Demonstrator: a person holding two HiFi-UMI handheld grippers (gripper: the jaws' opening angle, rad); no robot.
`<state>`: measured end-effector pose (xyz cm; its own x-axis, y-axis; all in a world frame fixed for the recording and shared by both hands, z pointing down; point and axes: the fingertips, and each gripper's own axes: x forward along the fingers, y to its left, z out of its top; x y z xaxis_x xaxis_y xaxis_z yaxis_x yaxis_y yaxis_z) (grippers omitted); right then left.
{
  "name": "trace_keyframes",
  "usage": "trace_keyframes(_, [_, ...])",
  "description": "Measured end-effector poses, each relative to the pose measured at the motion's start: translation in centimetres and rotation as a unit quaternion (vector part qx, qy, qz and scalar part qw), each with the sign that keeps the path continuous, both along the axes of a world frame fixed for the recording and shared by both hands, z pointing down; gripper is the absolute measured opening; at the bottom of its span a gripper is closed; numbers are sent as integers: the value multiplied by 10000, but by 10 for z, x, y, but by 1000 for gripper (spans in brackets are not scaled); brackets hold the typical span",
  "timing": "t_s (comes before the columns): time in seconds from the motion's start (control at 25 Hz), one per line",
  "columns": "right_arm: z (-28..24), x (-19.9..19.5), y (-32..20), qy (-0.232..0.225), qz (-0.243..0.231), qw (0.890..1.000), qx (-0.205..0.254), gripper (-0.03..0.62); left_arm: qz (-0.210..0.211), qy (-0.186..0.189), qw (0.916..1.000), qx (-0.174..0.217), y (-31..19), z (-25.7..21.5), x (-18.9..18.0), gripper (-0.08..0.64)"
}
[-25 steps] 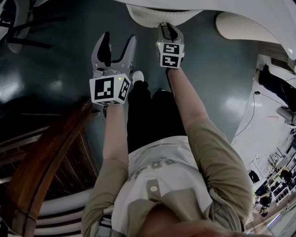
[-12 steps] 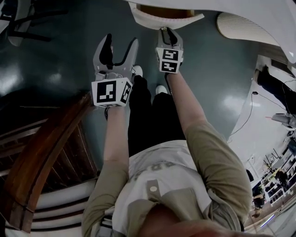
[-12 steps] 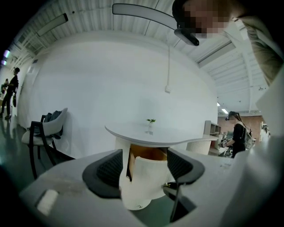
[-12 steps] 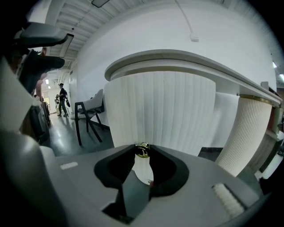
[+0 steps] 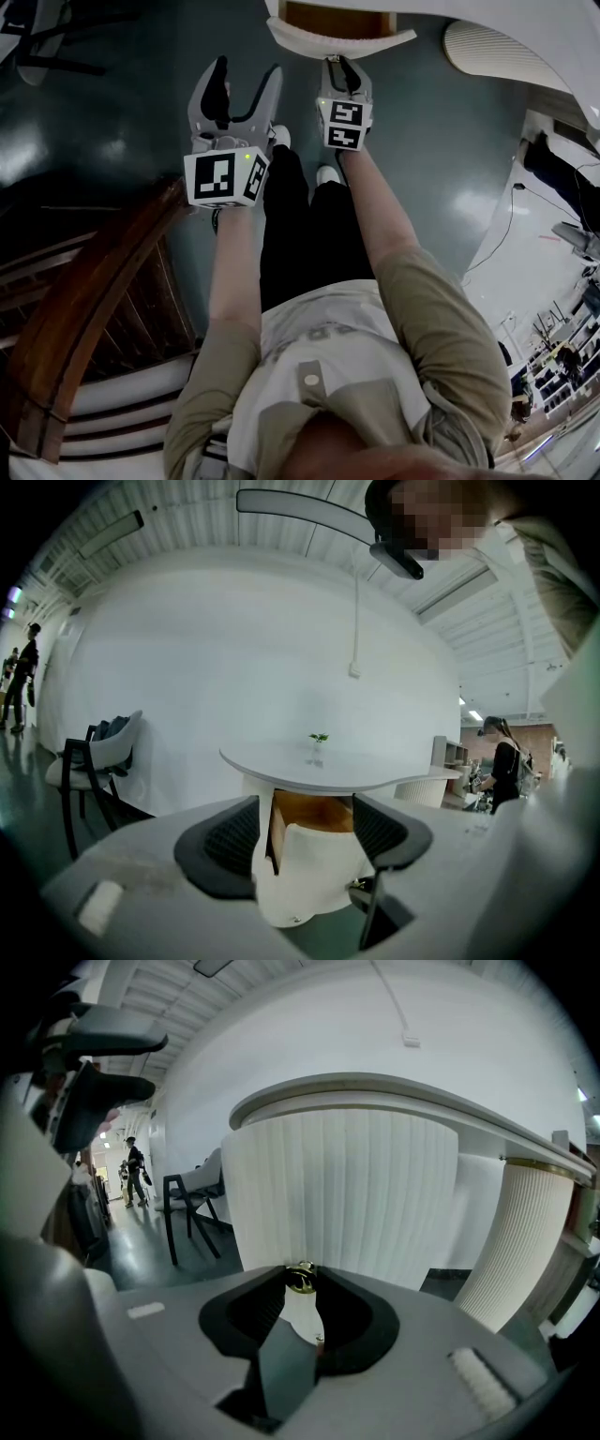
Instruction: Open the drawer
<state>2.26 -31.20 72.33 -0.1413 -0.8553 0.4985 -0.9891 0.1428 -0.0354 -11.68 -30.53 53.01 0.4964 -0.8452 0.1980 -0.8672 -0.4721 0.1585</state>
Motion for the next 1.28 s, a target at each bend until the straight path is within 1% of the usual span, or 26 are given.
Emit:
trace_keyframes(0.12, [0,-2,7,-8,-67,10000,-20,106,-3,-12,10000,21,1,-2,1,319])
trace_keyframes(0.32, [1,-3,22,-11,-145,9999,-45,106,-56,80,10000,-4,2,-1,1,320])
trace_keyframes(0.6, [1,-7,42,-21,-199,9997,-124,106,-50,33,10000,7,9,-6,2,319])
trace_keyframes(1.28, [5,-11,77,-11,-272,9988,-416,106,-254,43,9992,-310,37,-6,-7,319])
